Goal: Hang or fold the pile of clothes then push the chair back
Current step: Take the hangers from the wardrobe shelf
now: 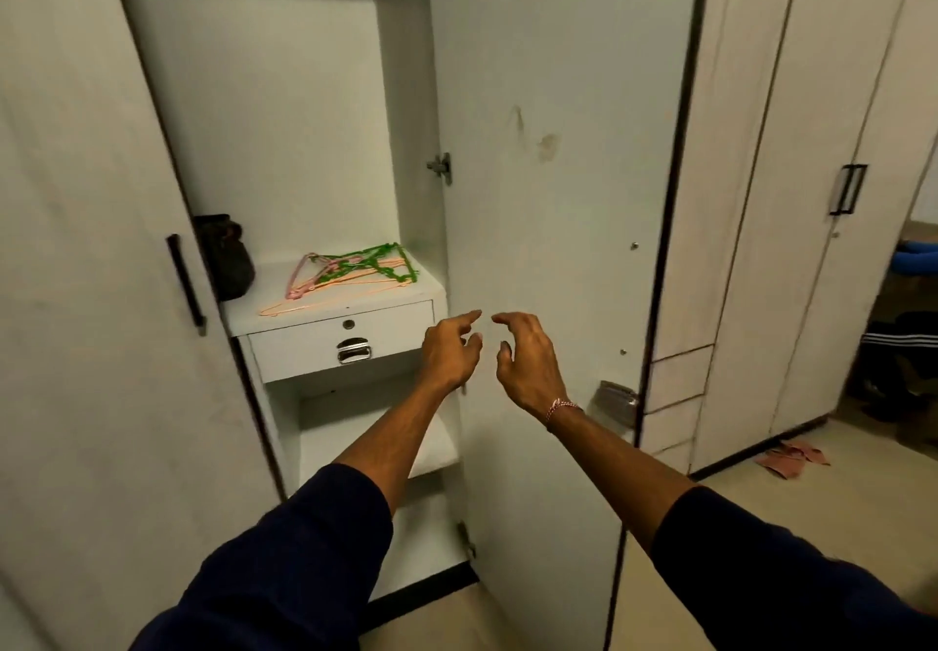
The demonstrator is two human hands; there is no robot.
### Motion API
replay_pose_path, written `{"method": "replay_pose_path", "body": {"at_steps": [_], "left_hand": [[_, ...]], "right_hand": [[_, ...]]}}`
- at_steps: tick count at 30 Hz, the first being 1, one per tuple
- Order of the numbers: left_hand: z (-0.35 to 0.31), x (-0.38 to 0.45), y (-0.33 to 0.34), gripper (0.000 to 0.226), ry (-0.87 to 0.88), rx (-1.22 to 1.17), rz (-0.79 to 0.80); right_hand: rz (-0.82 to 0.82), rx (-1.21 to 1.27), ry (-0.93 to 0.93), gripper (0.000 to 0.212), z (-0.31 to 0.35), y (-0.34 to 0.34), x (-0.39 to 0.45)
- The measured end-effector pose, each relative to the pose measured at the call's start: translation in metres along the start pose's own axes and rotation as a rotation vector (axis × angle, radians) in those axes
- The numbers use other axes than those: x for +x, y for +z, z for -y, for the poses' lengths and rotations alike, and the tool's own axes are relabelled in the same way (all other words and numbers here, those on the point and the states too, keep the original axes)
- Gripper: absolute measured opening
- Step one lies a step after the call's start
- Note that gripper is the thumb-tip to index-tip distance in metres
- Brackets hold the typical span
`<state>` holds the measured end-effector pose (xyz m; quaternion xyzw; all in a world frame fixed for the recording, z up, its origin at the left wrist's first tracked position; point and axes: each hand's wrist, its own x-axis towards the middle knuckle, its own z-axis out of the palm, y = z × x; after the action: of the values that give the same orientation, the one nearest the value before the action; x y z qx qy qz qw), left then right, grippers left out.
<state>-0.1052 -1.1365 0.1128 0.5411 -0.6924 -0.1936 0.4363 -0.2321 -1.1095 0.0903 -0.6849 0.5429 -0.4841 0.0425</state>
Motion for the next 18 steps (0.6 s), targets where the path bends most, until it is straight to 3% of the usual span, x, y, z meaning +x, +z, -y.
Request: {"method": "replay_pose_path", "body": {"at_steps": [7,12,18], "left_hand": [[0.088,-0.002,-0.117,0.035,-0.06,0.178,-0.141],[0.142,-0.004,-0.187,0.032,-0.148,0.18,-0.251],[0.192,0.0,-0.242,0.049,-0.269,0.107,-0.363]], "right_hand": [[0.448,-0.127,-0.048,0.057,0.067,0.095,0.021],[0.54,-0.061,-0.173,0.053,0.113,0.163,0.025],[0.652,-0.06,-0.17,0.057,0.151,0.234,0.042]]}}
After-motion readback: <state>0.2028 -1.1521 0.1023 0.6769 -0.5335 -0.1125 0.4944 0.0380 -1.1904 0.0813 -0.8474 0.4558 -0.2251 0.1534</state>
